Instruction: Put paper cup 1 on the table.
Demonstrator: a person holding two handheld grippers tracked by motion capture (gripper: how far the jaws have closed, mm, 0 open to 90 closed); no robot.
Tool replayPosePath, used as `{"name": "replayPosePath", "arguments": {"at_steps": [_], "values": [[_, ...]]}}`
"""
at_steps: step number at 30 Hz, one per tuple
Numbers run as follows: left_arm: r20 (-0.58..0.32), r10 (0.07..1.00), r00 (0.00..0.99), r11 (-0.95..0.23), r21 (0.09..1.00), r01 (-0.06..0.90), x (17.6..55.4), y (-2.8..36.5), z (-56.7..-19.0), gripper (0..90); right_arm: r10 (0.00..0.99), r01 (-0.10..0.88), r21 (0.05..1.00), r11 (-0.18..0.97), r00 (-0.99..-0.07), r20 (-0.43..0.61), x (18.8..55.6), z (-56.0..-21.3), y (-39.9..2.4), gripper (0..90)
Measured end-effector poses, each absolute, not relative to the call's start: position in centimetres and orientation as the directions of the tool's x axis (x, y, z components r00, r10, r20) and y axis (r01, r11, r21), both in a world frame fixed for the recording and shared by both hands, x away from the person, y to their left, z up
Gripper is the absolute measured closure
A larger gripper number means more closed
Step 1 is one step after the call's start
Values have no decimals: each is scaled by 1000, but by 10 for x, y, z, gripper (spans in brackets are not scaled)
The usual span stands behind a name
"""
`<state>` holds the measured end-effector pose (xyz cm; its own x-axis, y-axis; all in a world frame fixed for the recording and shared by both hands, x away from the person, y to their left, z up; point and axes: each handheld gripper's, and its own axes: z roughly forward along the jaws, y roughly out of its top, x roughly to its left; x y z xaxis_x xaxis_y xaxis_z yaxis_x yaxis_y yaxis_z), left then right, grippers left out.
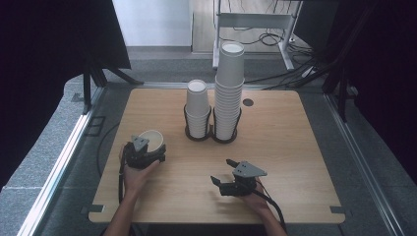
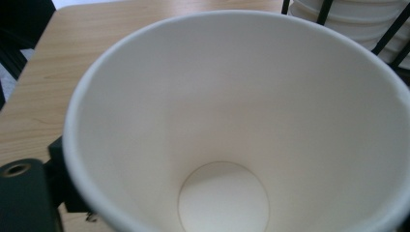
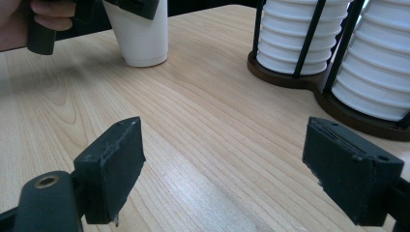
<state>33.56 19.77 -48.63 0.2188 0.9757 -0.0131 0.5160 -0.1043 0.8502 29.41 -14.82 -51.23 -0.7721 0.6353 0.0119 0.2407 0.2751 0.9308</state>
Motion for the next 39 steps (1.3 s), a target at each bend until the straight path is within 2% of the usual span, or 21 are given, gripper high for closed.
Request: {"name": "replayPosePath", "arguments": {"at_steps": [6,15,21,30,39], "values": [[1,982,190,-93,874,477,330,195,-479,3,631,241,932,272,-776,17,294,-512,-148,148],[19,980,200,-110,883,456,320,192,-469,2,624,239,930,280,-781,13,294,-513,-147,148],[76,977,199,-153,899,409,304,186,-453,0,626,239,930,279,-780,13,294,-513,-148,148],[63,977,203,-137,916,377,299,187,-446,14,628,238,930,280,-778,10,294,-513,-148,148],[43,930,364,-157,944,289,283,170,-427,75,629,238,930,279,-777,10,294,-513,-148,148]]}}
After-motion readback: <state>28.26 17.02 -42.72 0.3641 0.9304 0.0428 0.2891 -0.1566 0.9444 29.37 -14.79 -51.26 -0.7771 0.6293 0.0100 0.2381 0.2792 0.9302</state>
